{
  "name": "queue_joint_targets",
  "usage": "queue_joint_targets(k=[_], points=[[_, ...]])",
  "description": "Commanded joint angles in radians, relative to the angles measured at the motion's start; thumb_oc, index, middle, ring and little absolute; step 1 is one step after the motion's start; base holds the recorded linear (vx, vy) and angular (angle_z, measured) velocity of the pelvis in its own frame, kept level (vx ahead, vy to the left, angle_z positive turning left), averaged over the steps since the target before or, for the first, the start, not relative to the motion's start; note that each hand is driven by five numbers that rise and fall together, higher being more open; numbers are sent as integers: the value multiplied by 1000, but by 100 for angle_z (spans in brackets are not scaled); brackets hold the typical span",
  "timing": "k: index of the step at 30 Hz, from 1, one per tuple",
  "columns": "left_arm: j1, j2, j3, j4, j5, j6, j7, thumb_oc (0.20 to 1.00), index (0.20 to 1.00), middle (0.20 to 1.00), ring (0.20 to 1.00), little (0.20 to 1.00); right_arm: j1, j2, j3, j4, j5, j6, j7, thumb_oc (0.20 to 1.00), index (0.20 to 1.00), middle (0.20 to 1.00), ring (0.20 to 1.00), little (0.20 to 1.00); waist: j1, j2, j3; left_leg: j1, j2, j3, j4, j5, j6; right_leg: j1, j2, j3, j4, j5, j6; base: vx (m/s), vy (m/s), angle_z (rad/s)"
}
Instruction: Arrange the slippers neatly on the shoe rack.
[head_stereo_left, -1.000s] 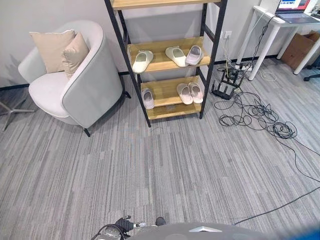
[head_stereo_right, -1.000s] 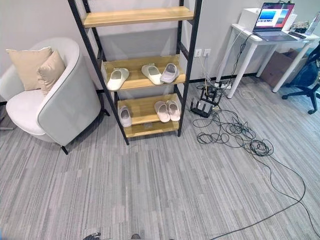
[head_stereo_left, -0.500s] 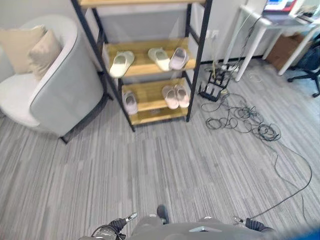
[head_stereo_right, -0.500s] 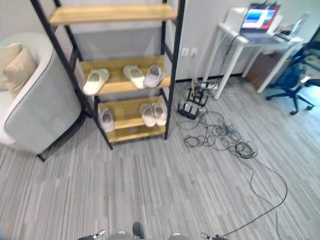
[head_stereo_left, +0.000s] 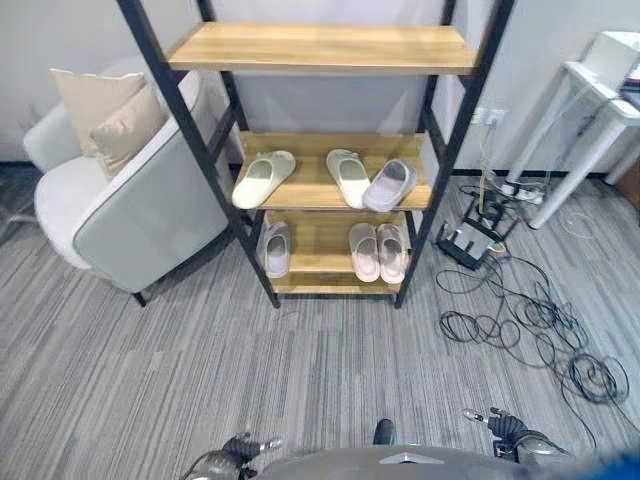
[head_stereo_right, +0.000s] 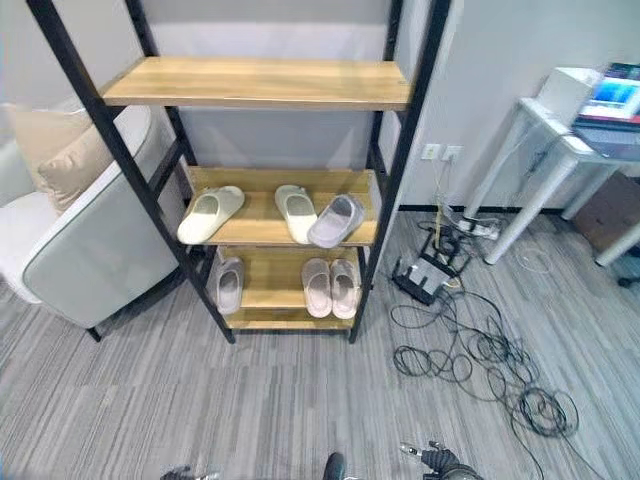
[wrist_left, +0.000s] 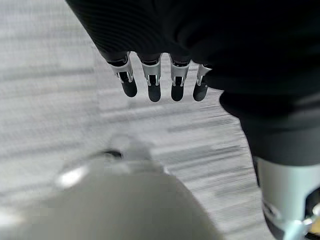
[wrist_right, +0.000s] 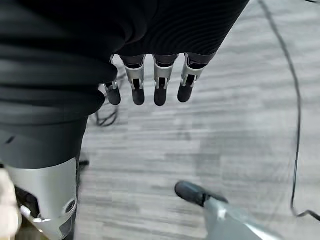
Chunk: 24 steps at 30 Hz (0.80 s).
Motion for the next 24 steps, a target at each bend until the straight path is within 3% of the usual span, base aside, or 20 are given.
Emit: queue_joint_targets(k=[1,5,8,10,17,20,22,24], points=[[-44,17,-14,0,-19,-16,42,1000,1000,1000,1000,1000,-16,-28,0,32,-16,-30,-22,1000,1000,1000,1000,1000,-13,-3,37,-15,19,37,-243,82,49,52,-88,3,105,-138,203,108,39,45],[-50,18,-24,-3,-18,-14,54,1000,1000,1000,1000,1000,-27,-16,27,10,-41,-31,-34,1000,1000,1000,1000,1000,7,-3,38,-73,61,62,-368,188,17,86,-89,-25,84,-154,214,118,103,30],[-35,25,-19,17,-7,-4,54,1000,1000,1000,1000,1000,-22,-3,19,6,-34,-35,-33,1000,1000,1000,1000,1000,10,6,15,-35,50,57,-441,194,17,100,-87,-21,91,-160,225,177,204,-8],[-22,44,-9,29,-2,-2,49,1000,1000,1000,1000,1000,-15,16,32,-5,-51,-34,-26,1000,1000,1000,1000,1000,17,3,-1,9,11,48,-465,171,31,104,-114,0,110,-149,242,241,349,-27],[-34,58,-17,7,1,-10,58,1000,1000,1000,1000,1000,-28,44,47,-37,-85,-26,-30,1000,1000,1000,1000,1000,21,-2,-2,13,-61,58,-414,87,91,76,-192,40,160,-116,287,82,246,-10],[-51,66,-47,-5,40,-8,69,1000,1000,1000,1000,1000,-55,39,60,-75,-115,-27,-41,1000,1000,1000,1000,1000,-3,20,34,22,-91,77,-409,64,130,-18,-258,47,363,-41,308,-25,245,-30],[-50,63,-58,-7,55,-8,66,1000,1000,1000,1000,1000,-57,37,64,-90,-130,-32,-49,1000,1000,1000,1000,1000,-11,38,41,33,-91,79,-409,55,135,-51,-267,51,416,-49,300,0,129,-16],[-48,60,-59,-10,51,-11,69,1000,1000,1000,1000,1000,-59,35,74,-95,-143,-32,-51,1000,1000,1000,1000,1000,-21,50,48,60,-101,76,-425,50,127,-71,-266,38,339,-59,282,73,-10,6]])
